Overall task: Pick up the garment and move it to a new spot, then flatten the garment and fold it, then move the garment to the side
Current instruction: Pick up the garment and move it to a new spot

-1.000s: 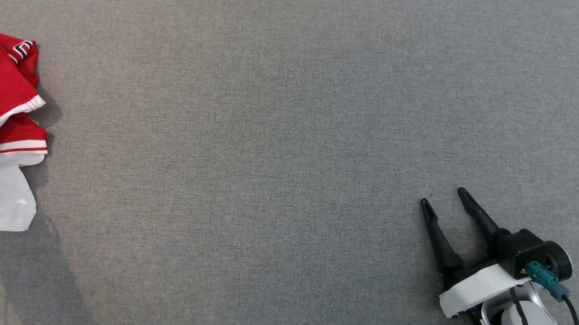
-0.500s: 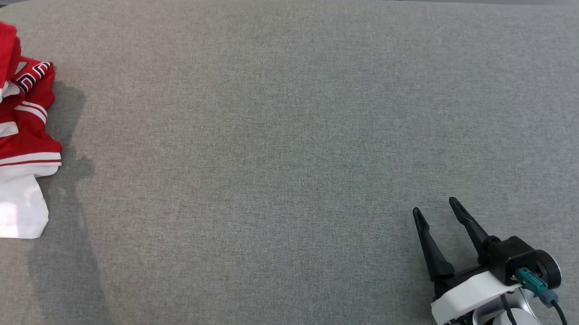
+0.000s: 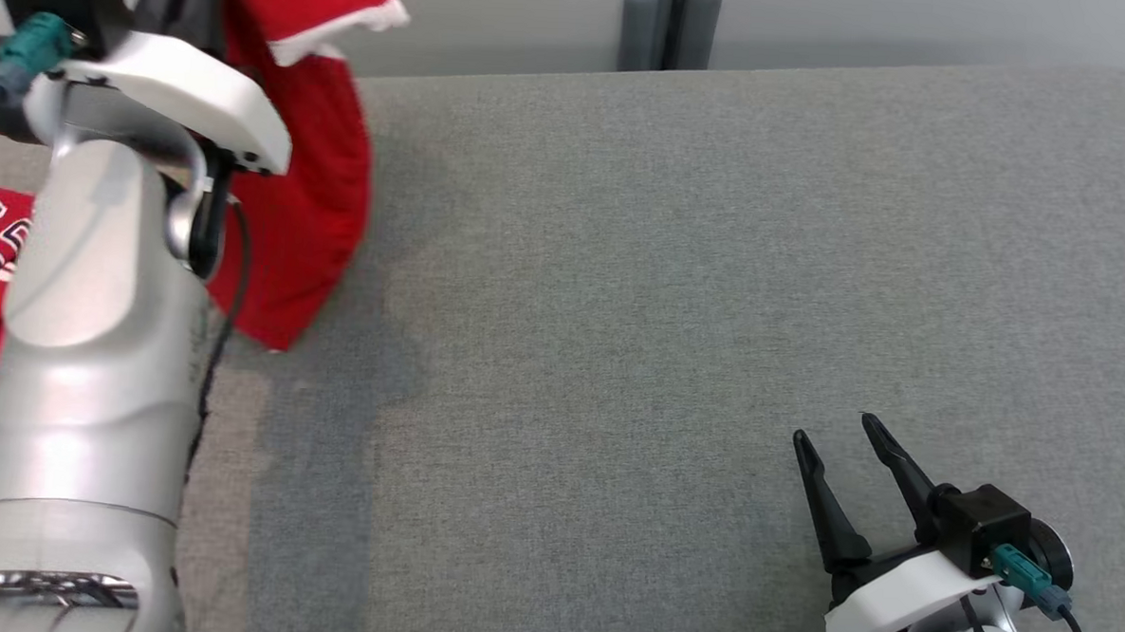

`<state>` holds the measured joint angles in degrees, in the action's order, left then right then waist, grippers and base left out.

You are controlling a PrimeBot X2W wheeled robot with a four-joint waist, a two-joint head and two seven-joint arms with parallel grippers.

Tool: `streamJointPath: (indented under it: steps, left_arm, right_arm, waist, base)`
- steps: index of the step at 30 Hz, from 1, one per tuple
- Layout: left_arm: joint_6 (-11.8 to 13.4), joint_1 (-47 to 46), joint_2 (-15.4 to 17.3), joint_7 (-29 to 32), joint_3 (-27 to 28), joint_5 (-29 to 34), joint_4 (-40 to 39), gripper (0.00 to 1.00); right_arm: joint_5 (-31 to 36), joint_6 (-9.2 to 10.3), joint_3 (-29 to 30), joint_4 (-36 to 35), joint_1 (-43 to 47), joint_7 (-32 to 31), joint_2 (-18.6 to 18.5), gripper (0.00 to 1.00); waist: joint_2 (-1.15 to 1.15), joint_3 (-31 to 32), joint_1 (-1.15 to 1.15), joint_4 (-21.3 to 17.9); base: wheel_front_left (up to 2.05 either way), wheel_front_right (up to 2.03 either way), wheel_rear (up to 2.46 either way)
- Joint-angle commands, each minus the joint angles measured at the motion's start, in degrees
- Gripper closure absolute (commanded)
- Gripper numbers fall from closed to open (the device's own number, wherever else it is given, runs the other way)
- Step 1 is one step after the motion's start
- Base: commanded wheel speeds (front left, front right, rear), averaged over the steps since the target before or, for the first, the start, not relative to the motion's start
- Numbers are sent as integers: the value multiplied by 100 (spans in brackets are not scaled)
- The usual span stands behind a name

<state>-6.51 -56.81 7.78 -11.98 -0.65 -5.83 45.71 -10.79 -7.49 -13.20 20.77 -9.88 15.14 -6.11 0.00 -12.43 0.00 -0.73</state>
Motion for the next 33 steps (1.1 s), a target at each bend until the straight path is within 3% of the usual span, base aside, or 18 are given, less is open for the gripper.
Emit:
streamJointPath:
  steps: [1,7,10,17,24,25,26,27,28,33]
  left_arm:
    - [-22,120,-111,-72,-85,-41,-52,100]
    - [-84,514,-446,-214,-701,-447,-293,100]
    - [-74,869,-485,-267,-1535,-1197,-614,100]
    - [472,1292,-473,-299,-3037,-2242,-1151,100]
    - [786,1540,-472,-324,-3880,-2648,-1103,100]
    - [834,1573,-473,-322,-3928,-2671,-1096,96]
    - [887,1605,-473,-324,-3948,-2686,-1105,58]
    - [919,1672,-474,-325,-3957,-2691,-1103,5]
    - [959,1756,-473,-326,-3944,-2692,-1103,0]
    - [1118,2134,-475,-328,-3684,-2467,-1115,0]
  right_arm:
    - [-39,-1,29,1,63,1,-5,0]
    - [-38,-1,72,-11,139,1,60,0]
    - [-67,-1,69,-50,173,1,91,0]
    - [-81,-1,56,-38,178,1,117,0]
    - [-106,-1,61,-52,147,1,130,0]
    - [-106,-1,57,-43,155,1,130,0]
    - [-109,-1,62,-39,160,1,128,0]
    - [-111,-1,67,-34,167,1,129,0]
    - [-107,-1,75,-30,180,1,129,0]
    - [-73,-1,53,-40,222,1,107,0]
  waist:
    - [0,124,0,-150]
    - [0,240,0,-477]
    - [0,239,0,-728]
    - [0,205,0,-1071]
    - [0,174,0,-1229]
    - [0,183,0,-1240]
    - [0,187,0,-1245]
    - [0,200,0,-1245]
    - [0,218,0,-1241]
    - [0,341,0,-1173]
  base:
    - [0,0,0]
    - [0,0,0]
    - [0,0,0]
    - [0,0,0]
    - [0,0,0]
    - [0,0,0]
    - [0,0,0]
    - [0,0,0]
    - [0,0,0]
    - [0,0,0]
